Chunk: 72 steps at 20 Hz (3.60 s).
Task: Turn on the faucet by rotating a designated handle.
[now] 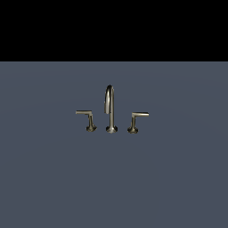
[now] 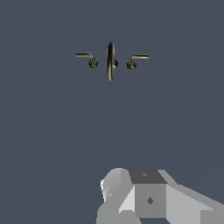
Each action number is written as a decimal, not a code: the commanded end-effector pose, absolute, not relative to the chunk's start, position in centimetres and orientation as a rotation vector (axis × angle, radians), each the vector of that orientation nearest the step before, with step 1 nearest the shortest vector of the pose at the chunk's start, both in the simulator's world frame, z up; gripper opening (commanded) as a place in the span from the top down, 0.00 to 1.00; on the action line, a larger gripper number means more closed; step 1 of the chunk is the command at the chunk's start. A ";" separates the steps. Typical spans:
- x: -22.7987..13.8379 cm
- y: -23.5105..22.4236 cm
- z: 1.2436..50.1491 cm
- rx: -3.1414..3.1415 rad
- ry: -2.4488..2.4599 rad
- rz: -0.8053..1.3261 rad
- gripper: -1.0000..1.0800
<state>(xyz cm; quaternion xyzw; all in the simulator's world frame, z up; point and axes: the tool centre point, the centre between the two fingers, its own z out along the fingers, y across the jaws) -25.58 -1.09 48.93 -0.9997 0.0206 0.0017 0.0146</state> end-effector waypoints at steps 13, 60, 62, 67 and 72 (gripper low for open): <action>-23.8 -0.2 46.7 -3.106 0.203 0.005 1.00; 0.7 -4.6 17.9 -2.504 1.881 0.001 1.00; 1.6 -5.6 16.6 -2.451 1.953 0.000 1.00; 3.5 -8.1 13.5 -2.324 2.110 -0.002 1.00; 4.7 -10.1 11.1 -2.218 2.225 -0.002 1.00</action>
